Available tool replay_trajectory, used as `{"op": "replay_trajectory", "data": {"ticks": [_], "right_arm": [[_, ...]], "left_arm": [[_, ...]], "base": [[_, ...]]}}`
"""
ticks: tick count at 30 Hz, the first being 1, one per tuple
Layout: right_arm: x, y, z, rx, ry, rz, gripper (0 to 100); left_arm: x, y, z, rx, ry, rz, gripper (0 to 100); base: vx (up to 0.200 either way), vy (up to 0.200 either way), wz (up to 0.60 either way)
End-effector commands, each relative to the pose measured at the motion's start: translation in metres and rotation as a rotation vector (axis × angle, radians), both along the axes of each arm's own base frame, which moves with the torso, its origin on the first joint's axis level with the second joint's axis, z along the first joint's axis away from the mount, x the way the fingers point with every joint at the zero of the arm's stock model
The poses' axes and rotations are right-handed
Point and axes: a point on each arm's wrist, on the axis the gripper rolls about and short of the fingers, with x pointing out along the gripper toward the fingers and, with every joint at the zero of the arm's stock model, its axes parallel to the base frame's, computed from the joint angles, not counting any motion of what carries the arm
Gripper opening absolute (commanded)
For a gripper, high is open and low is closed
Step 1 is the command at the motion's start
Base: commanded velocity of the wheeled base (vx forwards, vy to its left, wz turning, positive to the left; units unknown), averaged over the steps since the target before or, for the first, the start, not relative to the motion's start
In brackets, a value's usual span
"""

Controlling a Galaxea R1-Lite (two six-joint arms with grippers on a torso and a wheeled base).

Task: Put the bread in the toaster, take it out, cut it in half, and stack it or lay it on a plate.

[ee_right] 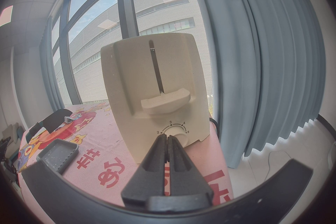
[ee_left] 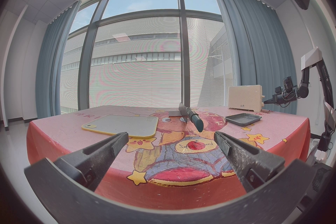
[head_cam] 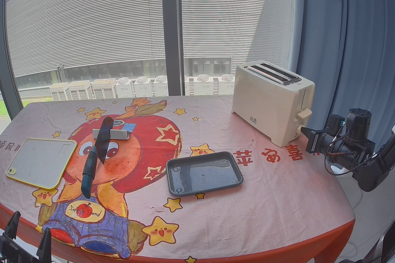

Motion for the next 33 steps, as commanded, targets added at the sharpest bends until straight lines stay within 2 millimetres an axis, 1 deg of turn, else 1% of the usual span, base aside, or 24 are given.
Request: {"op": "replay_trajectory", "data": {"ticks": [1, 19, 33], "right_arm": [[-0.0003, 0.0003, -0.0019, 0.0, 0.008, 0.004, 0], [-0.0026, 0.0021, -0.0033, -0.003, 0.016, 0.008, 0], [-0.0036, 0.0023, -0.008, -0.011, 0.034, 0.011, 0]], "left_arm": [[0.0001, 0.0, -0.0052, -0.001, 0.001, 0.001, 100], [0.0001, 0.0, -0.0052, -0.001, 0.001, 0.001, 100], [0.0001, 0.0, -0.0052, 0.0, 0.001, 0.001, 100]], "base": [[0.0, 0.0, 0.0], [0.0, 0.0, 0.0], [0.0, 0.0, 0.0]]}}
